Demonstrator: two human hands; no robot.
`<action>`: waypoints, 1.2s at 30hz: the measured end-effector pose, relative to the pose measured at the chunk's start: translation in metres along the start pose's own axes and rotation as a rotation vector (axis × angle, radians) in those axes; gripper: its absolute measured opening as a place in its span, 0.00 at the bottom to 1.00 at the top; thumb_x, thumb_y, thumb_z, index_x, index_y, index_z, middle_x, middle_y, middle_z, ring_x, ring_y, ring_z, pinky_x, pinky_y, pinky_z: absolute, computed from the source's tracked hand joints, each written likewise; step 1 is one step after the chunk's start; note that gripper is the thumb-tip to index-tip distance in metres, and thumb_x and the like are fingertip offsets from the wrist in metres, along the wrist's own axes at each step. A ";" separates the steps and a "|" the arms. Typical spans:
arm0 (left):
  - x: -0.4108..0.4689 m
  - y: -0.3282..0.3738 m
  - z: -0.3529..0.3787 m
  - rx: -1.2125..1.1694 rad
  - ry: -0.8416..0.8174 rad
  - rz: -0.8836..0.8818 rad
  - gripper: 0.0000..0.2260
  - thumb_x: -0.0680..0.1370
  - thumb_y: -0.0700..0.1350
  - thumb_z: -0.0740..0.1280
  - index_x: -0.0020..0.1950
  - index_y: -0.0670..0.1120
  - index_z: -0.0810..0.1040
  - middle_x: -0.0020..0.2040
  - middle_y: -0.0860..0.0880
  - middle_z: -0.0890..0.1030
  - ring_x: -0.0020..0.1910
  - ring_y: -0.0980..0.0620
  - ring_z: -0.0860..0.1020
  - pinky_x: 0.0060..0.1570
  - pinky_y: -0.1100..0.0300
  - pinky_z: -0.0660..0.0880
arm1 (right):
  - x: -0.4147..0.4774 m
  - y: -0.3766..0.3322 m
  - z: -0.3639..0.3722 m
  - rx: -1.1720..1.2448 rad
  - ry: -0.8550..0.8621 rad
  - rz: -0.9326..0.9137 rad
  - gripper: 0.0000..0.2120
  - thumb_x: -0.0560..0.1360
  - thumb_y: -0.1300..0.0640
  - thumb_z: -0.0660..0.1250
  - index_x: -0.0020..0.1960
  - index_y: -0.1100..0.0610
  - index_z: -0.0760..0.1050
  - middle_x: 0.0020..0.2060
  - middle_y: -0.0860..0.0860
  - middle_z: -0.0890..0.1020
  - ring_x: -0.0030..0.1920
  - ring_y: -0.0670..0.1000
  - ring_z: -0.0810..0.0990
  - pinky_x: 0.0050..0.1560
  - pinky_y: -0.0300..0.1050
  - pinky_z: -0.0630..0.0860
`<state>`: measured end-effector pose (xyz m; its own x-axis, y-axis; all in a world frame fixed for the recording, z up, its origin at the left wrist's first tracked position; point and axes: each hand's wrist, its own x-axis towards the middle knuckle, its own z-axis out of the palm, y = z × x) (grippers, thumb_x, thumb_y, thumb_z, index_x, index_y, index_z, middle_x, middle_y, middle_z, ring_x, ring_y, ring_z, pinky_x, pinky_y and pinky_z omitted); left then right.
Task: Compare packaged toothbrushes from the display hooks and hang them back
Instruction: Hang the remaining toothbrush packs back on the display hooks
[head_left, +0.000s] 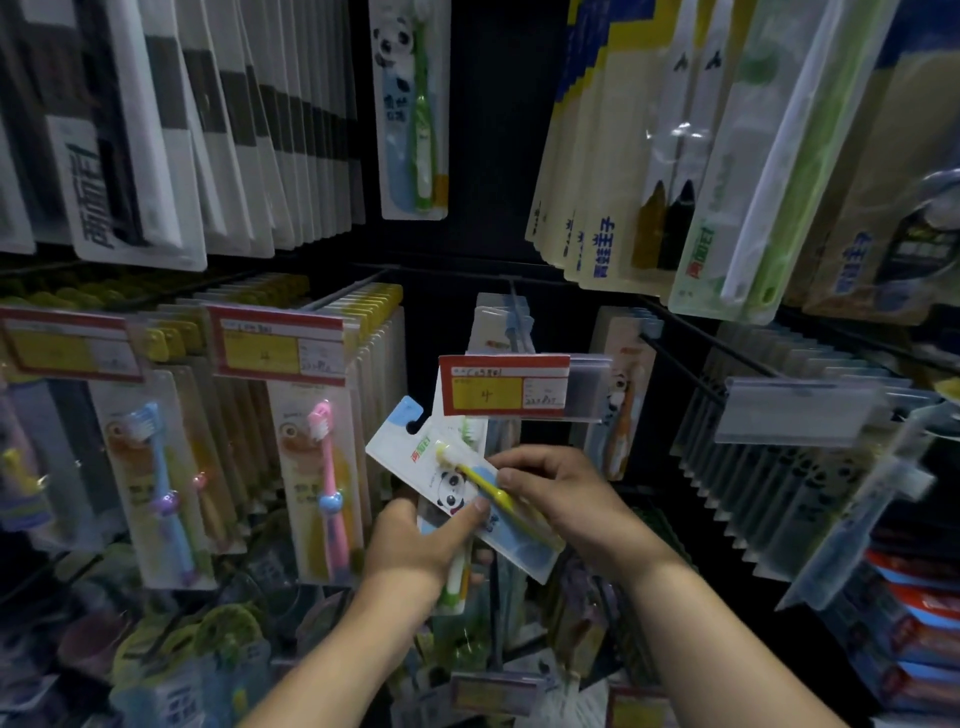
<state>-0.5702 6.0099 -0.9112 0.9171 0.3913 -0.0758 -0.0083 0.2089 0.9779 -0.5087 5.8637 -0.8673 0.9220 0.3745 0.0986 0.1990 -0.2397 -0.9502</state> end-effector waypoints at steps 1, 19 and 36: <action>0.000 -0.001 0.000 -0.002 0.006 0.007 0.11 0.75 0.39 0.77 0.50 0.37 0.78 0.39 0.37 0.85 0.29 0.41 0.83 0.36 0.36 0.83 | 0.001 0.002 -0.001 -0.032 0.000 0.002 0.07 0.80 0.60 0.70 0.52 0.53 0.87 0.49 0.48 0.88 0.51 0.47 0.85 0.54 0.41 0.79; -0.013 0.008 0.005 -0.038 0.008 0.111 0.07 0.82 0.38 0.67 0.54 0.51 0.77 0.43 0.41 0.87 0.33 0.43 0.82 0.30 0.52 0.81 | 0.013 0.003 0.016 0.250 0.461 0.038 0.07 0.85 0.51 0.62 0.57 0.50 0.78 0.49 0.49 0.86 0.46 0.48 0.85 0.44 0.44 0.80; -0.016 0.010 -0.003 -0.009 0.048 0.215 0.04 0.83 0.40 0.67 0.51 0.46 0.80 0.41 0.50 0.87 0.36 0.53 0.85 0.42 0.50 0.82 | 0.002 -0.013 0.023 0.164 0.142 -0.051 0.08 0.82 0.50 0.66 0.54 0.53 0.82 0.48 0.51 0.86 0.45 0.52 0.85 0.42 0.44 0.79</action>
<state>-0.5858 6.0083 -0.9010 0.8739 0.4698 0.1247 -0.2052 0.1241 0.9708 -0.5175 5.8884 -0.8615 0.9519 0.2499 0.1771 0.2002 -0.0702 -0.9772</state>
